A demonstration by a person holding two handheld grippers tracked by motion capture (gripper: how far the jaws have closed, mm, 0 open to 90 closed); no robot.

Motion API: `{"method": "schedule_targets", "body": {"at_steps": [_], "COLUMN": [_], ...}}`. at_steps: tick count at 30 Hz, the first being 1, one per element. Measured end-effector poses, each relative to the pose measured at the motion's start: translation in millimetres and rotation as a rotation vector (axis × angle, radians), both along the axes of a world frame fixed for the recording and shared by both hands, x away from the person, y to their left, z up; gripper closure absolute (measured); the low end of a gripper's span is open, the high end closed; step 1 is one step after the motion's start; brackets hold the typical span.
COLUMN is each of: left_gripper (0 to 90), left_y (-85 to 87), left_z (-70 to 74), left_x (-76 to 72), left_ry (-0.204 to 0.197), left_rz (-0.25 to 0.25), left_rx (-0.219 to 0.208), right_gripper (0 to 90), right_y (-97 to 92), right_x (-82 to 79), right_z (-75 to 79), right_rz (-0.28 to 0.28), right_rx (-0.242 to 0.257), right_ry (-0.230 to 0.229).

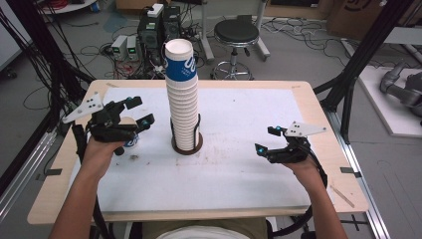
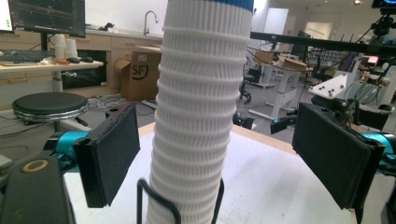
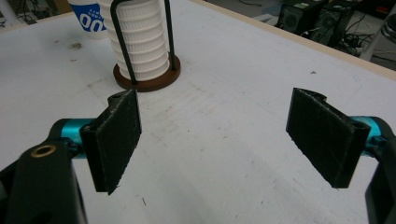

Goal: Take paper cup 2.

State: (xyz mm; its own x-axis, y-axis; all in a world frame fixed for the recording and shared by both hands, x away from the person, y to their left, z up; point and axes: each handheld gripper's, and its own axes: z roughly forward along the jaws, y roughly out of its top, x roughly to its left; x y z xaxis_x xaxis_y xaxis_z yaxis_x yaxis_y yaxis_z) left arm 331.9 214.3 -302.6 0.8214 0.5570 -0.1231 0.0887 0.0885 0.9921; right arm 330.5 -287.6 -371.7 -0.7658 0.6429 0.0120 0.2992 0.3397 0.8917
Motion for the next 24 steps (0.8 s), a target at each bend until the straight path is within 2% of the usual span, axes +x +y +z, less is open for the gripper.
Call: {"method": "schedule_targets", "body": {"at_steps": [2,5,9,11,15,19,24], "left_gripper": [14.1,14.0,13.1,12.4,11.7,11.3,10.6], "left_y": [-6.7,-15.9,-28.6,-33.9,-46.5,-56.7,-62.0], "left_z": [7.4,15.1,22.8,23.1,24.6,26.2,22.5], "left_x": [7.5,18.6,31.0,36.3,47.0,53.2,60.6], "left_ry": [-0.012,-0.030,-0.035,-0.024,-0.018,-0.025,-0.003], "left_rz": [0.003,-0.020,-0.021,-0.030,-0.029,-0.054,-0.052], "left_rx": [0.008,0.022,0.039,0.037,0.065,0.053,0.061], "right_gripper": [18.5,18.5,18.5,18.5,18.5,18.5,18.5], "right_y": [-0.3,-1.3,-0.5,-0.1,0.6,0.9,2.8], "right_x": [-0.1,0.3,-0.2,-0.5,-1.0,-0.8,-1.0], "right_z": [1.1,3.0,3.1,3.2,3.2,3.6,3.8], "right_rz": [0.003,-0.001,0.005,0.007,0.010,0.014,0.019], "right_rx": [0.002,0.013,0.008,0.006,0.007,0.005,0.004], "right_ry": [-0.004,-0.008,-0.004,-0.006,-0.008,-0.010,-0.005]}}
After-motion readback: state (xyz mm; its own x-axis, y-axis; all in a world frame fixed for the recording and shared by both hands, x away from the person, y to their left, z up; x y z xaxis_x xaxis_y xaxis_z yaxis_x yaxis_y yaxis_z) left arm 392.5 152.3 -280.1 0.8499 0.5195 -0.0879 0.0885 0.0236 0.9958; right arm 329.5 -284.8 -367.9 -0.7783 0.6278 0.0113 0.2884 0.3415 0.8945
